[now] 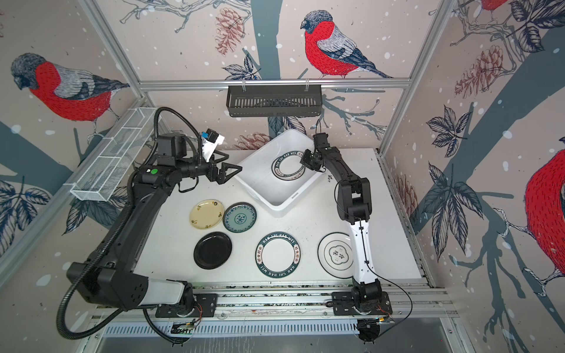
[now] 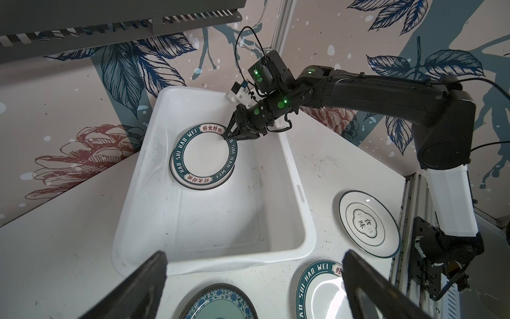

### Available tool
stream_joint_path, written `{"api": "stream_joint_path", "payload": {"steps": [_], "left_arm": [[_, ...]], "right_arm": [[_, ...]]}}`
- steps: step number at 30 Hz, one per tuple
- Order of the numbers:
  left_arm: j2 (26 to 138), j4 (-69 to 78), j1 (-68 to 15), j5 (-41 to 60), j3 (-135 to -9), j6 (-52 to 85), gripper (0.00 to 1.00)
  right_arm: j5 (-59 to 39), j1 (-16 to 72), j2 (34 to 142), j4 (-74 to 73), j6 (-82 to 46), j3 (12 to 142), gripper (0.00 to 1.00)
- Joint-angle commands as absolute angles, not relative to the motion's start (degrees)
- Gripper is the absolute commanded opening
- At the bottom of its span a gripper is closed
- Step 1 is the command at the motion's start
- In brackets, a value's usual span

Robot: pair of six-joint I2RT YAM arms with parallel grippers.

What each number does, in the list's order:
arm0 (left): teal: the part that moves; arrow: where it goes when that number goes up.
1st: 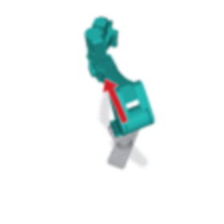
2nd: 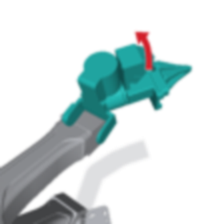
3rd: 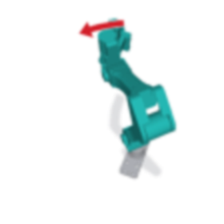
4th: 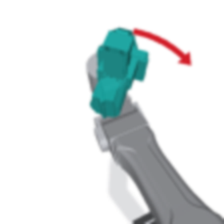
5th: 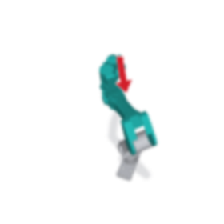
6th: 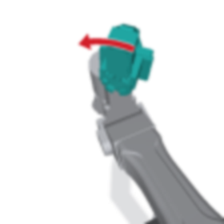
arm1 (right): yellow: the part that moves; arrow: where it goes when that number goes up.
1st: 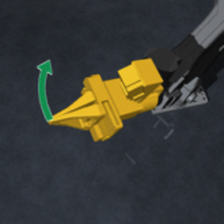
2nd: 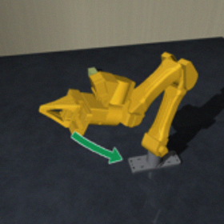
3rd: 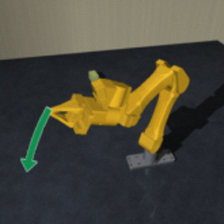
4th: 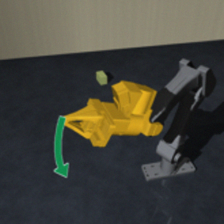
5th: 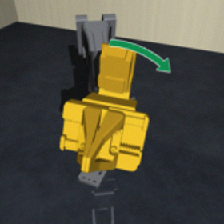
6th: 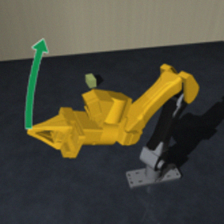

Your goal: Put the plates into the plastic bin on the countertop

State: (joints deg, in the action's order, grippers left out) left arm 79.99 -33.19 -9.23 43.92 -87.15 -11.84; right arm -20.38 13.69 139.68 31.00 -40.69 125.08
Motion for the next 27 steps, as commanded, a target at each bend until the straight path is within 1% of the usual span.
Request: {"api": "stream_joint_path", "payload": {"steps": [1, 5, 14, 27], "left_arm": [[79.9, -31.9, -9.4, 46.1, -87.5, -12.2, 0.98], [79.9, -32.2, -9.4, 48.2, -87.9, -12.2, 0.98], [80.3, -32.0, -9.3, 47.8, -88.0, -12.0, 0.98], [80.3, -32.0, -9.4, 48.1, -87.8, -12.0, 0.98]], "right_arm": [[-19.3, 13.7, 140.1, 30.9, -40.7, 125.3, 0.31], [-19.0, 13.7, 140.4, 31.1, -40.7, 125.3, 0.33], [-18.3, 13.7, 140.4, 31.9, -40.2, 125.4, 0.37], [-17.8, 13.8, 140.5, 32.5, -40.0, 126.0, 0.41]]}}
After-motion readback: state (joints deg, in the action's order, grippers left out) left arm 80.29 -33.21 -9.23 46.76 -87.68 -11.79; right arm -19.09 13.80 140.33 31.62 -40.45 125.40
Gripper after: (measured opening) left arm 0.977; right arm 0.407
